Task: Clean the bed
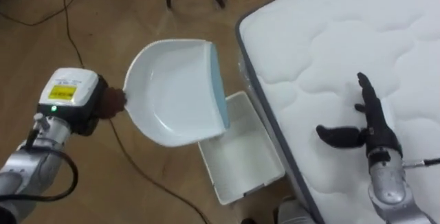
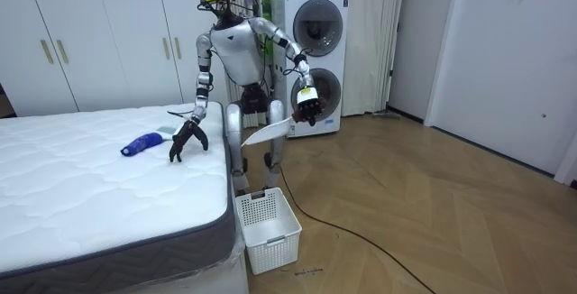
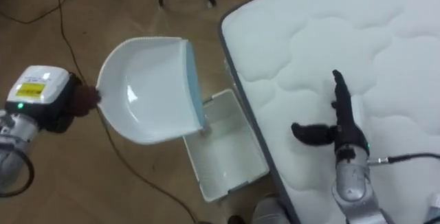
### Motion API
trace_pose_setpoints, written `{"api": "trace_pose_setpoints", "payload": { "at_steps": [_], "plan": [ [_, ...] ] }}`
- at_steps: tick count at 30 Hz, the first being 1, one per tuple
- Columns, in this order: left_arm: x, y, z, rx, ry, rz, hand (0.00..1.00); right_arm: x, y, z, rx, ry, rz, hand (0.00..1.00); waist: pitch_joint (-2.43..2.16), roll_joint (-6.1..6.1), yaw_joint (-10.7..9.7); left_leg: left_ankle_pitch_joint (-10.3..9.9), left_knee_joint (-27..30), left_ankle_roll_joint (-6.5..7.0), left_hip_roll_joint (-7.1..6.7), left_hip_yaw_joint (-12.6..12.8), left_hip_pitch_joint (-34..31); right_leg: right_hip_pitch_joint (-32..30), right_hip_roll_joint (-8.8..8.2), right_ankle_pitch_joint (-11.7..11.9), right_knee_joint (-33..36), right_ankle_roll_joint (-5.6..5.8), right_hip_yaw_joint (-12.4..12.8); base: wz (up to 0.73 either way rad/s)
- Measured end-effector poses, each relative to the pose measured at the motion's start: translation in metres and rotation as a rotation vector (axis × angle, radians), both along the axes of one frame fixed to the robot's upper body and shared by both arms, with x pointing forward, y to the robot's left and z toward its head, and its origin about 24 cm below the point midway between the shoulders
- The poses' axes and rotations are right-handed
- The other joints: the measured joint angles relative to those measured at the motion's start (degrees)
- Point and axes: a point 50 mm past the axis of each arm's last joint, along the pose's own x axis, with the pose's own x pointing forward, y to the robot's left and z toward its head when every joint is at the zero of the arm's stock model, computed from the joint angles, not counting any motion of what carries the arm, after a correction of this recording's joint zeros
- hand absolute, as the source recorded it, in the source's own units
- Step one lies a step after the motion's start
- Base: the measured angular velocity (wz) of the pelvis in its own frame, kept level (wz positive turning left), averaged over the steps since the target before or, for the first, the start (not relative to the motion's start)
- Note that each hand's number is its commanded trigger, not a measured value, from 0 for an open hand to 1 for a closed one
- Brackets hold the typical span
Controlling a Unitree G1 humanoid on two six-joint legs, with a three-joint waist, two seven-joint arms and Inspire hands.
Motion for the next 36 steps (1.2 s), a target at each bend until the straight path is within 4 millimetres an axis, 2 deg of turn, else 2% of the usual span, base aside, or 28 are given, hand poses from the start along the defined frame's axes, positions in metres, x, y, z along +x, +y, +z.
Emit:
{"api": "trace_pose_setpoints", "payload": {
  "at_steps": [4,5,6,7,8,9,10,11,12,13,14,15,16,17,19,21,23,26,27,28,29,30,31,32,33,34,35,36],
  "plan": [
    [0.000,-0.019,-0.001,-0.078,-0.017,-0.042,1.00,-0.015,-0.004,-0.009,0.028,0.034,-0.052,0.00,-0.41,-0.29,0.0,-0.2,-2.7,0.27,0.95,1.6,4.4,3.9,0.19,1.7,-3.8,0.04,-1.3,-0.37],
    [-0.001,-0.025,-0.002,-0.103,-0.020,-0.052,1.00,-0.021,-0.005,-0.011,0.021,0.046,-0.057,0.00,-0.65,-0.82,0.4,-0.3,-3.9,0.42,1.31,3.5,6.1,4.2,0.06,2.3,-3.9,0.04,-1.8,-0.91],
    [-0.004,-0.030,-0.006,-0.145,-0.021,-0.043,1.00,-0.025,-0.007,-0.012,0.020,0.049,-0.065,0.00,-0.89,-1.22,1.6,-0.4,-5.3,0.42,1.97,6.5,8.0,4.5,0.20,3.1,-4.4,-0.31,-2.4,-1.46],
    [-0.008,-0.034,-0.010,-0.185,-0.020,-0.031,1.00,-0.027,-0.006,-0.012,0.027,0.045,-0.072,0.00,-1.14,-1.52,2.8,-0.8,-6.4,0.27,2.70,9.6,9.7,4.7,0.16,4.0,-5.5,-1.03,-4.6,-1.51],
    [-0.009,-0.036,-0.011,-0.202,-0.020,-0.031,1.00,-0.028,-0.006,-0.011,0.033,0.040,-0.077,0.00,-1.16,-1.49,3.2,-1.0,-6.7,0.25,3.12,10.9,10.3,4.7,0.12,4.7,-6.1,-1.42,-5.8,-1.47],
    [-0.010,-0.040,-0.013,-0.232,-0.021,-0.031,1.00,-0.028,-0.005,-0.010,0.042,0.033,-0.077,0.00,-1.14,-1.56,3.3,-1.0,-7.6,0.26,3.75,13.1,11.2,4.7,-0.23,6.0,-7.2,-2.16,-8.8,-1.32],
    [-0.010,-0.043,-0.013,-0.261,-0.024,-0.033,1.00,-0.026,-0.004,-0.009,0.043,0.031,-0.076,0.00,-1.19,-1.75,3.7,-1.0,-9.0,0.28,4.23,15.7,11.9,4.6,-1.11,7.3,-8.6,-3.11,-12.8,-1.30],
    [-0.010,-0.044,-0.013,-0.270,-0.025,-0.034,1.00,-0.026,-0.004,-0.009,0.043,0.031,-0.076,0.00,-1.22,-1.84,4.0,-1.1,-9.6,0.34,4.70,17.5,12.3,4.6,-1.46,8.1,-9.2,-3.64,-14.7,-1.44],
    [-0.010,-0.048,-0.014,-0.289,-0.025,-0.035,1.00,-0.025,-0.004,-0.009,0.050,0.034,-0.080,0.00,-1.43,-2.41,4.9,-1.2,-10.7,0.49,5.63,21.9,13.5,5.2,-2.41,9.1,-9.5,-4.44,-18.8,-1.51],
    [-0.012,-0.053,-0.018,-0.322,-0.021,-0.027,1.00,-0.025,-0.002,-0.010,0.058,0.033,-0.083,0.00,-1.59,-3.13,5.5,-1.2,-12.2,0.58,5.89,26.8,15.1,5.7,-4.35,7.9,-6.7,-3.57,-22.3,-1.48],
    [-0.012,-0.056,-0.019,-0.344,-0.019,-0.024,1.00,-0.025,-0.003,-0.009,0.060,0.030,-0.087,0.00,-1.63,-3.34,5.7,-1.2,-13.1,0.57,5.79,28.2,15.9,6.0,-5.29,6.8,-6.0,-3.21,-23.1,-1.44],
    [-0.012,-0.062,-0.021,-0.389,-0.017,-0.020,1.00,-0.024,-0.003,-0.008,0.066,0.021,-0.096,0.00,-1.50,-3.72,6.3,-1.2,-14.4,0.55,5.79,31.5,17.1,6.1,-6.88,5.0,-5.2,-1.77,-24.2,-1.42],
    [-0.013,-0.063,-0.022,-0.423,-0.009,-0.008,1.00,-0.022,0.001,-0.008,0.091,0.013,-0.098,0.00,-1.15,-4.49,6.7,-1.2,-14.7,0.54,5.75,33.2,18.0,6.3,-7.08,4.2,-4.7,-0.92,-24.0,-1.35],
    [-0.014,-0.063,-0.023,-0.431,0.000,-0.003,1.00,-0.023,0.004,-0.010,0.106,0.012,-0.100,0.00,-1.03,-4.93,6.4,-1.3,-14.8,0.50,5.74,33.9,18.6,6.5,-7.20,4.0,-4.5,-0.86,-23.9,-1.03],
    [-0.021,-0.062,-0.031,-0.459,0.033,0.019,1.00,-0.031,0.011,-0.018,0.136,0.041,-0.099,0.00,-1.05,-6.23,4.9,-1.3,-16.1,0.09,5.73,35.9,21.1,8.4,-6.77,3.4,-5.0,-0.61,-23.4,-0.63],
    [-0.027,-0.065,-0.037,-0.478,0.055,0.030,1.00,-0.034,0.013,-0.020,0.152,0.050,-0.104,0.00,-1.03,-6.46,4.6,-1.1,-17.2,-0.45,5.75,37.7,22.8,9.3,-5.63,3.4,-5.7,-0.58,-22.2,-0.50],
    [-0.035,-0.067,-0.041,-0.486,0.083,0.032,1.00,-0.033,0.020,-0.022,0.178,0.043,-0.102,0.00,-1.23,-6.43,4.2,-0.8,-18.0,-1.10,5.84,38.9,23.5,9.5,-4.66,3.5,-6.3,-0.69,-21.1,-0.43],
    [-0.041,-0.077,-0.047,-0.518,0.124,0.027,1.00,-0.034,0.029,-0.023,0.218,0.035,-0.103,0.00,-1.58,-5.92,4.2,-1.1,-17.6,-2.50,6.96,40.0,24.1,10.0,-2.90,4.0,-7.9,-1.60,-20.7,-0.20],
    [-0.042,-0.081,-0.050,-0.528,0.143,0.034,1.00,-0.033,0.032,-0.024,0.227,0.034,-0.100,0.00,-1.64,-5.84,4.5,-1.2,-16.7,-2.98,7.71,40.3,24.7,10.8,-2.55,4.1,-8.5,-2.47,-20.7,-0.26],
    [-0.044,-0.082,-0.052,-0.532,0.155,0.040,1.00,-0.034,0.037,-0.025,0.235,0.036,-0.084,0.00,-1.90,-6.48,4.6,-1.9,-13.3,-4.19,8.88,40.6,25.1,11.3,-2.25,4.0,-9.7,-4.07,-20.9,-0.32],
    [-0.046,-0.080,-0.053,-0.527,0.159,0.047,1.00,-0.034,0.042,-0.026,0.241,0.042,-0.065,0.00,-2.54,-7.76,4.9,-2.0,-10.6,-5.03,9.21,40.4,24.7,11.7,-2.52,4.1,-10.9,-4.93,-20.8,-0.56],
    [-0.048,-0.079,-0.055,-0.527,0.167,0.068,1.00,-0.033,0.046,-0.023,0.242,0.036,-0.024,0.00,-2.88,-8.63,5.9,-2.2,-2.8,-5.70,11.08,36.2,23.0,12.0,-1.45,6.9,-11.8,-5.52,-17.4,-0.96],
    [-0.051,-0.082,-0.058,-0.541,0.184,0.083,1.00,-0.030,0.047,-0.021,0.221,0.032,0.010,0.00,-2.68,-7.83,7.6,-0.7,4.1,-6.27,12.50,27.3,20.5,13.4,0.55,8.1,-13.1,-5.50,-13.8,-1.15],
    [-0.053,-0.083,-0.061,-0.551,0.191,0.091,1.00,-0.029,0.047,-0.020,0.209,0.032,0.030,0.00,-2.71,-7.35,8.2,0.5,6.3,-6.01,12.63,22.7,18.9,14.5,1.44,8.7,-14.0,-5.53,-12.2,-1.32],
    [-0.058,-0.085,-0.064,-0.570,0.203,0.105,0.94,-0.029,0.049,-0.020,0.193,0.033,0.054,0.00,-2.54,-7.00,8.3,0.5,6.0,-5.82,11.20,14.3,17.6,16.4,2.72,9.8,-16.3,-5.44,-9.6,-1.02],
    [-0.058,-0.087,-0.065,-0.580,0.205,0.104,0.51,-0.031,0.050,-0.020,0.189,0.036,0.060,0.00,-2.64,-6.82,8.4,0.3,4.0,-5.76,10.46,10.7,17.3,17.1,3.20,10.2,-17.3,-5.41,-8.3,-1.20],
    [-0.058,-0.088,-0.063,-0.598,0.192,0.102,0.19,-0.031,0.050,-0.022,0.181,0.051,0.083,0.00,-2.57,-6.85,8.6,0.5,-0.1,-6.08,9.60,4.8,16.6,17.4,4.06,10.8,-18.4,-5.24,-5.4,-1.37],
    [-0.057,-0.087,-0.060,-0.608,0.174,0.096,0.00,-0.032,0.052,-0.023,0.176,0.066,0.110,0.00,-2.50,-6.90,9.3,0.8,-4.2,-6.56,9.07,0.1,16.1,17.2,5.23,11.3,-18.8,-5.07,-2.0,-1.48]
  ]
}}
